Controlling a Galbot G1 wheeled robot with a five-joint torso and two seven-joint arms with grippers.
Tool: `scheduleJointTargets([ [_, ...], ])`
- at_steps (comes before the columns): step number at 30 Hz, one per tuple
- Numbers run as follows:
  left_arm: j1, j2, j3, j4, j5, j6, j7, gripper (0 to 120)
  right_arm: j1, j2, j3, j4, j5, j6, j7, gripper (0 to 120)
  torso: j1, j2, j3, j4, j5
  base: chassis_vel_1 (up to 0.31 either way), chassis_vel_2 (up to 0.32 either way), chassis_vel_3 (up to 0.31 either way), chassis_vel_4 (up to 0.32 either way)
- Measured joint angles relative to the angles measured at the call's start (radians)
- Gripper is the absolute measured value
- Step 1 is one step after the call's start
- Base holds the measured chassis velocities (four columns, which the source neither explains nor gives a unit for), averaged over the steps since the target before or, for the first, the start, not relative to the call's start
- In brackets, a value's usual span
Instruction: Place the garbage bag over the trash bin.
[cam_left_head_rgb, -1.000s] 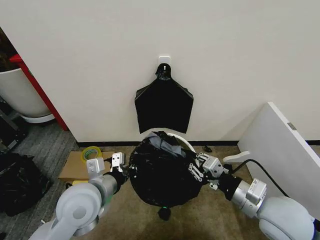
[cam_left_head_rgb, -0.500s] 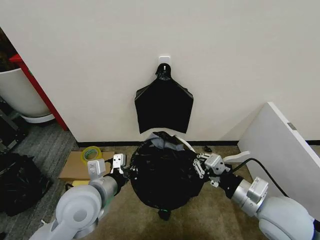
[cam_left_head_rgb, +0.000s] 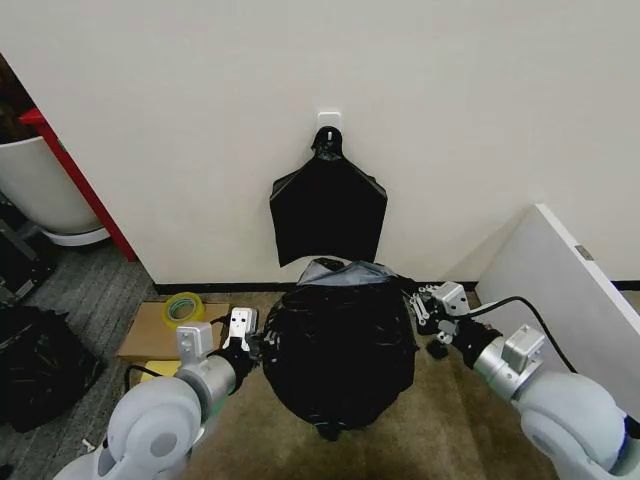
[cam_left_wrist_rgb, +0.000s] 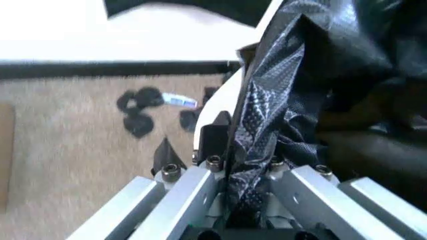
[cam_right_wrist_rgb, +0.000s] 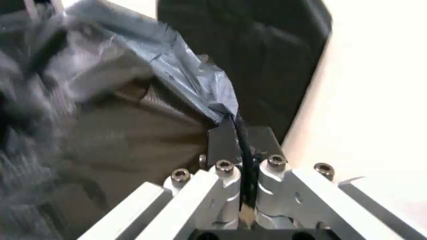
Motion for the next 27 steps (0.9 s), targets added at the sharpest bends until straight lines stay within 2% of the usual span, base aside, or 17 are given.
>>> scheduleJointTargets([
  [2,0.008,0.013,-0.001,-0.001,0.105,-0.031,0.088,0,-0.012,-0.017,0.018,-0.068,0.029,0.0,-0.037,0,0.0,0.0,0.0,0.0001,0.0,0.0,0.0,0.0,0.0],
  [3,0.009,0.015,-0.001,-0.001,0.123,-0.042,0.107,0,-0.015,-0.02,0.019,-0.08,0.032,0.001,-0.045,0,0.0,0.0,0.0,0.0,0.0,0.0,0.0,0.0,0.0],
  [6,0.009,0.016,-0.001,0.0,0.133,-0.048,0.115,0,-0.016,-0.022,0.019,-0.086,0.032,0.002,-0.048,0,0.0,0.0,0.0,0.0,0.0001,0.0,0.0,0.0,0.0],
  [9,-0.002,0.008,-0.003,0.014,0.141,-0.105,0.134,0,-0.037,-0.024,0.021,-0.11,0.032,0.009,-0.077,0,0.0,0.0,0.0,0.0001,0.0,0.0,0.0,0.0,0.0],
  [11,-0.008,0.002,-0.007,0.022,0.124,-0.126,0.125,0,-0.048,-0.023,0.022,-0.112,0.028,0.012,-0.091,0,0.0,0.0,0.0,0.0,-0.0001,0.0,0.0,0.0,0.0],
  [13,-0.017,-0.009,-0.02,0.027,0.063,-0.142,0.093,0,-0.062,-0.02,0.019,-0.115,0.017,0.014,-0.102,0,0.0,0.0,0.0,0.0,-0.0001,0.0,0.0,0.0,0.0],
  [18,-0.024,-0.015,-0.029,0.028,-0.036,-0.125,0.04,0,-0.063,0.0,0.006,-0.103,0.019,0.02,-0.081,0,0.0,0.0,0.0,0.0,-0.0001,0.0,0.0,0.0,0.0],
  [21,-0.025,-0.016,-0.031,0.028,-0.096,-0.094,-0.008,0,-0.058,0.009,0.007,-0.09,0.036,0.018,-0.045,13,0.0,0.0,0.0,0.0002,-0.0001,0.0,0.0,0.0,0.0],
  [24,-0.029,-0.023,-0.033,0.029,-0.158,-0.08,-0.055,0,-0.059,0.018,0.016,-0.089,0.043,0.012,-0.014,19,0.0,0.0,0.0,0.0002,-0.0002,0.0,0.0,0.0,0.0],
  [27,-0.029,-0.033,-0.038,0.036,-0.213,-0.069,-0.113,0,-0.073,0.039,0.037,-0.078,0.07,-0.014,0.042,33,0.0,0.0,0.0,-0.0001,-0.0001,0.0,0.0,0.0,0.0],
])
